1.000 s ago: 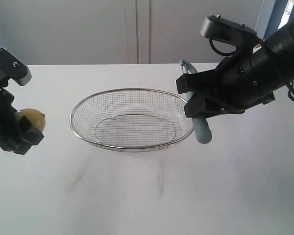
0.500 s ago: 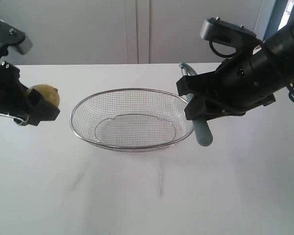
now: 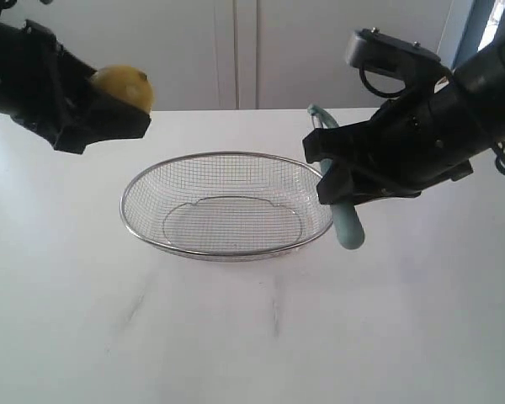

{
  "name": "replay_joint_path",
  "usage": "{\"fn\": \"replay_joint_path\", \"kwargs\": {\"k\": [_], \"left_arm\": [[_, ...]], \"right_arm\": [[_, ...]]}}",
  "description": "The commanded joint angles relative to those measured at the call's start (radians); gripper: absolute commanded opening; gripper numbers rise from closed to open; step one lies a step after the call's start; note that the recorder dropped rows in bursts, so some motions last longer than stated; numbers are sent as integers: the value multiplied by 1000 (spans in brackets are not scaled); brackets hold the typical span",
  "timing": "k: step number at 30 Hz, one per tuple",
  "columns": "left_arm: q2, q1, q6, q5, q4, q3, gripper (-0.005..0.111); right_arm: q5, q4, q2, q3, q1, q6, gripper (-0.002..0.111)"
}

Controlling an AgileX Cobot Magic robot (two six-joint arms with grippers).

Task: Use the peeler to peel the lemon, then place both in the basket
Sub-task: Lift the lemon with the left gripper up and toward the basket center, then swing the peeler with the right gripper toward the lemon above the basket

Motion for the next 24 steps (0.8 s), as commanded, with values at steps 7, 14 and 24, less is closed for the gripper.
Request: {"fn": "replay_joint_path", "kwargs": {"k": [7,14,24], "left_arm": [[155,-2,367,171,-347,-76,0],[244,-2,468,235,-481,-109,0],[349,-2,537,299,-625,-149,0]], "right_arm": [[-10,7,6,-9,-5,52,0],[-44,74,82,-9,-5,57,0],[-131,143,184,-9,-5,17,0]]}}
